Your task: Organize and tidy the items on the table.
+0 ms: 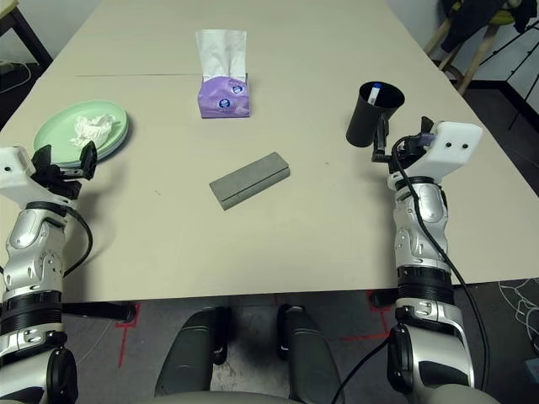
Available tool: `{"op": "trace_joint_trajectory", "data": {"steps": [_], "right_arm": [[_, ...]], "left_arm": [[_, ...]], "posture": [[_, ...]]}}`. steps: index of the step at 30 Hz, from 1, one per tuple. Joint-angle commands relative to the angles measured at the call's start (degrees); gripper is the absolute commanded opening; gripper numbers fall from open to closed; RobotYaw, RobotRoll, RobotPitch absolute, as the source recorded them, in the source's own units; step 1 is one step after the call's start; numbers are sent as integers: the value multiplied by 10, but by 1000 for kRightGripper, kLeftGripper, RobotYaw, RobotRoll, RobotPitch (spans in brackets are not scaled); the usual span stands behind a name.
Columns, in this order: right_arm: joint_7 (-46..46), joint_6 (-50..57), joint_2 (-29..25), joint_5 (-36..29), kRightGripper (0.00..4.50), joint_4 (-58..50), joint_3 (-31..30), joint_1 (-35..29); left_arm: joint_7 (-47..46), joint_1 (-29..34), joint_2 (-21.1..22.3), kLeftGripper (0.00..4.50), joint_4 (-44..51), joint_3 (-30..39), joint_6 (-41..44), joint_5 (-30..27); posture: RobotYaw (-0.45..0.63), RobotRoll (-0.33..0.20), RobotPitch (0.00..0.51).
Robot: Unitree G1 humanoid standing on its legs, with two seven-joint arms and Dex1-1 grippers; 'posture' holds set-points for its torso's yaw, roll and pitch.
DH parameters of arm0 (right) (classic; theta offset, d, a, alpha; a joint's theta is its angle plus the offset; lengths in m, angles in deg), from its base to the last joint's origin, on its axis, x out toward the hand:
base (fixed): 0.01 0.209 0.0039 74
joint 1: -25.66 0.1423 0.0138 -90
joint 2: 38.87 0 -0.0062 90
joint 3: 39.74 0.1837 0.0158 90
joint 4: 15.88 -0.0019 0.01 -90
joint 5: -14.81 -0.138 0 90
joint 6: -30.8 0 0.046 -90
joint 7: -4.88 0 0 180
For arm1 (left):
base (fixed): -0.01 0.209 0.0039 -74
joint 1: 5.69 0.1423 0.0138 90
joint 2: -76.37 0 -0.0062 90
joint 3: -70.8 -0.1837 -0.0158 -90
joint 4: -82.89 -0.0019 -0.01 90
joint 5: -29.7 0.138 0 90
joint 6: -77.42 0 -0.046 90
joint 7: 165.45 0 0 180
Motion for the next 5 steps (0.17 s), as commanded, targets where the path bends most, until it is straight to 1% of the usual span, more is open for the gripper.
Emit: {"op": "trace_joint_trajectory", "data": {"steps": [1, 5], "right_arm": [[-7, 11, -8, 2, 4465, 10, -4, -2], [-15, 22, -8, 3, 4465, 5, -10, -9]], "left_arm": [[2, -2, -4, 4500, -17, 0, -7, -3], [7, -6, -2, 4500, -22, -3, -8, -4]], "posture": [[95, 0, 134], [93, 0, 136]]}}
